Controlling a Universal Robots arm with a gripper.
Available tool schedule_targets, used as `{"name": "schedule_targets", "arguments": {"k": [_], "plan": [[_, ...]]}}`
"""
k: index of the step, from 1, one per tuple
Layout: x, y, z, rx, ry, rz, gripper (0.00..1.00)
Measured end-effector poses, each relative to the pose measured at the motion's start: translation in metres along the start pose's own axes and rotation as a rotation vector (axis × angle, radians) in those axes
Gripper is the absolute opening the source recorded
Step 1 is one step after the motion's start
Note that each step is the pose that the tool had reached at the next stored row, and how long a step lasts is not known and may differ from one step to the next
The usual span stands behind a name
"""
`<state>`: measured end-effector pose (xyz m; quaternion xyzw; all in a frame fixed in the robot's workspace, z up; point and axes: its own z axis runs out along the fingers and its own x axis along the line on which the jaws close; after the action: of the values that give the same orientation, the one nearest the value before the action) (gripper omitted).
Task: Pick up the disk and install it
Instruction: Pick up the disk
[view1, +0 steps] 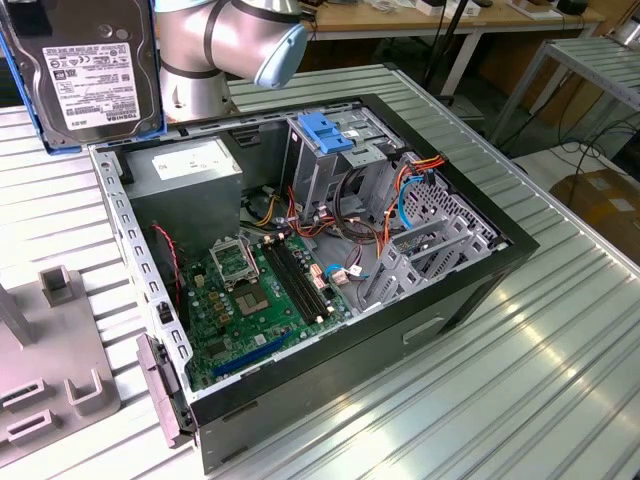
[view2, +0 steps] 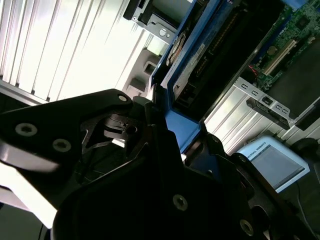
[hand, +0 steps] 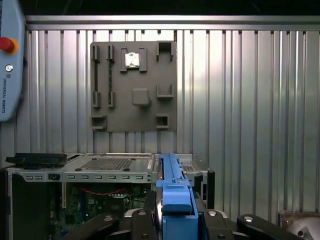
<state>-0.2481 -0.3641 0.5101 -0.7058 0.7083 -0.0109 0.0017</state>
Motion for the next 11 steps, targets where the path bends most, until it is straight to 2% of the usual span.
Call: {"name": "schedule_targets", "arguments": {"k": [11], "plan": [[-0.0001, -0.0209, 0.0007, 0.0, 0.0, 0.0, 0.37]]}}
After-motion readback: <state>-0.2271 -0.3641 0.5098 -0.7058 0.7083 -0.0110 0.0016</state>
